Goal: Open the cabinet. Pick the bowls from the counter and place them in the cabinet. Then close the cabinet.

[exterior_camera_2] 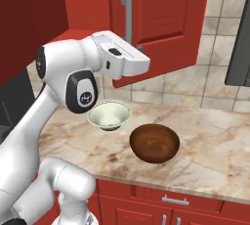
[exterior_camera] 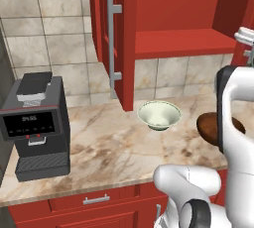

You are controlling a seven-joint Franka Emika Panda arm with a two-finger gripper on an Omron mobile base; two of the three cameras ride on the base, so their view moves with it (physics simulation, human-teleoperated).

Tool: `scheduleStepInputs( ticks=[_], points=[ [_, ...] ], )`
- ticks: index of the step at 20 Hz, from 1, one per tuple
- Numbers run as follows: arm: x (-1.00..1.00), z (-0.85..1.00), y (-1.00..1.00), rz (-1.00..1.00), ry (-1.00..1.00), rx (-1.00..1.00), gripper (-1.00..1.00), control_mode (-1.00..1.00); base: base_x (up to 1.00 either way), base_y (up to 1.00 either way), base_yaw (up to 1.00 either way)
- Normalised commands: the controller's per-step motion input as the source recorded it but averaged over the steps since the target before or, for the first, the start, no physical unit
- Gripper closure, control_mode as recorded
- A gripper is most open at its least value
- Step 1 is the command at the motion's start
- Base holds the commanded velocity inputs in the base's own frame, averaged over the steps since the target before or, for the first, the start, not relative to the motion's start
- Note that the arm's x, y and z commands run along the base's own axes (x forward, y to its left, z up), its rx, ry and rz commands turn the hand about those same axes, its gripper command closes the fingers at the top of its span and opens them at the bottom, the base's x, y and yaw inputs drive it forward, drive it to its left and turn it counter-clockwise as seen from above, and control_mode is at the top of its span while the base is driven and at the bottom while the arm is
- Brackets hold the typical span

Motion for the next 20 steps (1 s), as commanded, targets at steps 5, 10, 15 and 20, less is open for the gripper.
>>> scheduleStepInputs(
  ticks=[5, 10, 15, 20],
  points=[
    [-0.12, 0.00, 0.00, 0.00, 0.00, 0.00, -1.00, -1.00, 0.00, 0.00, 0.00],
    [-0.89, -0.17, 0.00, 0.03, 0.01, -0.01, -1.00, -1.00, 0.00, 0.00, 0.00],
    [-0.86, 0.00, 0.32, 0.09, 0.00, -0.05, -1.00, -1.00, 0.00, 0.00, 0.00],
    [-0.97, 0.00, 0.36, 0.43, 0.00, -0.09, -1.00, -1.00, 0.00, 0.00, 0.00]
  ],
)
